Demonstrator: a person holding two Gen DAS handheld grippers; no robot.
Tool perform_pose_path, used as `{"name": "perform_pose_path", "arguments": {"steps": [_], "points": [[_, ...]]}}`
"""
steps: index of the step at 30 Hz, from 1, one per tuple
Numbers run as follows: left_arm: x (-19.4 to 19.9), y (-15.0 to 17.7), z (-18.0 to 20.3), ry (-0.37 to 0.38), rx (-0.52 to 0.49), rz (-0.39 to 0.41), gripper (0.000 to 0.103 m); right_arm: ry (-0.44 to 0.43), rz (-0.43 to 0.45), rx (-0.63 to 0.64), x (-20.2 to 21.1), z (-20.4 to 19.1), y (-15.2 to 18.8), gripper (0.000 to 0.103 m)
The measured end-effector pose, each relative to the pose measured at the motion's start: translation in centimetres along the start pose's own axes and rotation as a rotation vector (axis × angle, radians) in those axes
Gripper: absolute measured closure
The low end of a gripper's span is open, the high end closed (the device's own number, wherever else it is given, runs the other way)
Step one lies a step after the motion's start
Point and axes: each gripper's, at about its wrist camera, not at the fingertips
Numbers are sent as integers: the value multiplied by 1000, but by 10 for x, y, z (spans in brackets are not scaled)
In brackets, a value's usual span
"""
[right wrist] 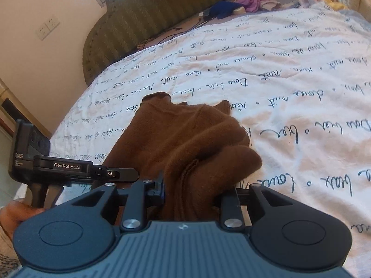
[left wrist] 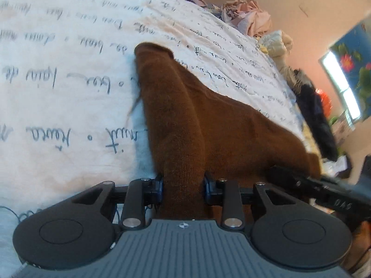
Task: Fold small clothes
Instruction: 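Fold the held edge over the sweater and open both grippers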
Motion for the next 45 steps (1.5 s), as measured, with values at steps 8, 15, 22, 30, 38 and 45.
{"name": "perform_pose_path", "arguments": {"steps": [8,15,22,30,38,45], "points": [[60,-1,58,-302,-334,305,71,-5,16,132,-5,-57,-36,78],[74,-31,0,-303,-192,229,71,-58,16,80,-38,-54,-63,78],[32,-14,-69,-196,-2,100,21,26,-77,25,-88,-23,-18,48],[69,44,-110,83,244,41,13,-61,14,-35,-29,-13,21,22],[45,60,-126,185,378,-8,84,-152,-1,-97,-50,-7,35,77],[48,79,-138,130,385,-22,73,-78,-79,-7,-47,-19,27,27]]}}
Point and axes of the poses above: each gripper's, at about its wrist camera, not at the fingertips, and x roughly against the way its jaws point, z to its right, y to its underside, and after that the axes turned 14 degrees about -y, right-handed
